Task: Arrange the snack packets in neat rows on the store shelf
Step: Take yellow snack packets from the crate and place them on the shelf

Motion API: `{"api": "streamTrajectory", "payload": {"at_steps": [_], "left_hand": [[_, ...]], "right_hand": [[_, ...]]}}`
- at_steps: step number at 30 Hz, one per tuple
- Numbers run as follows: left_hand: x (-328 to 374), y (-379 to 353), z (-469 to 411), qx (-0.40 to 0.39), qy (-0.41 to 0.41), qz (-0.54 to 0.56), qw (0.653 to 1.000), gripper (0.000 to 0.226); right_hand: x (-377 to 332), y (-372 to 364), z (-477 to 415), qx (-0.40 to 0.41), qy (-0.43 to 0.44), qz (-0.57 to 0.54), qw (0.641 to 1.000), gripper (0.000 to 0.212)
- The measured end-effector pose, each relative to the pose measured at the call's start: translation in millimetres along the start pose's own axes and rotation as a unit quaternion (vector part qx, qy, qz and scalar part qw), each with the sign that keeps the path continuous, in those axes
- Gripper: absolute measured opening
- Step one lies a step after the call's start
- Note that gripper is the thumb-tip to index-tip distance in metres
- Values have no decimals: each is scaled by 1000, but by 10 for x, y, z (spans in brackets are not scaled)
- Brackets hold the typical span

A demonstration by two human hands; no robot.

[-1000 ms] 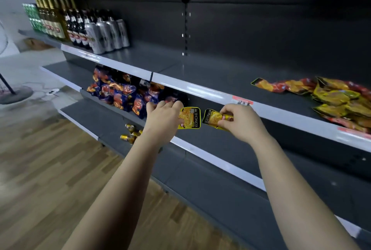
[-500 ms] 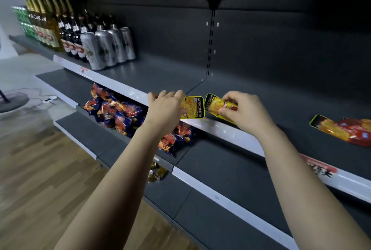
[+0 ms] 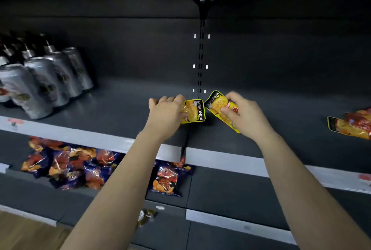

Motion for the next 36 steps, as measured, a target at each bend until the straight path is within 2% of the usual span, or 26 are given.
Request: {"api": "streamTrajectory", "payload": {"at_steps": [3,8,11,14,18,22,26,29,32,36], "left_hand": [[-118,-90,-108,4,-25,26,999,30],[-235,-177,-368,22,-52,60,997,29],[-249,-192,-491,31,-60,64,996,30],[-262,-234,-588,27,-65,64,995,28],[-248,-272,-695,32,-64,69,995,30],[-220,-293,-758,42,-59,69,995,30],[-209,-328,-780,43,-55,56,996,28],[-192,-350,-780,49,-48,56,996,28],[-185,-393,-751,53,-41,52,996,28],[-270,-450,-702,42,-23,44,998,30]], "right_hand": [[9,-28,-40,1,-57,-11,998,13],[106,-24,-76,-19,-122,-82,989,37],[230,100,-157,21,-142,-84,986,36],[347,207,-229,48,-166,-155,973,27],[442,215,-304,35,-192,-308,931,21],[580,72,-403,-24,-243,-451,859,26],[640,36,-482,-45,-245,-459,853,26],[679,-17,-535,-74,-255,-461,847,42],[712,-72,-591,-98,-255,-440,856,52],[738,-137,-698,-96,-263,-442,852,33]]}}
Point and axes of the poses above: each hand's wrist, its own z-axis away from the middle knuckle, its own y-axis out of the back of the hand, x = y × z, the point moved 8 cm from there along -z, towards the middle knuckle, and after that the axes turned 14 degrees about -y, right-handed, at the moved point
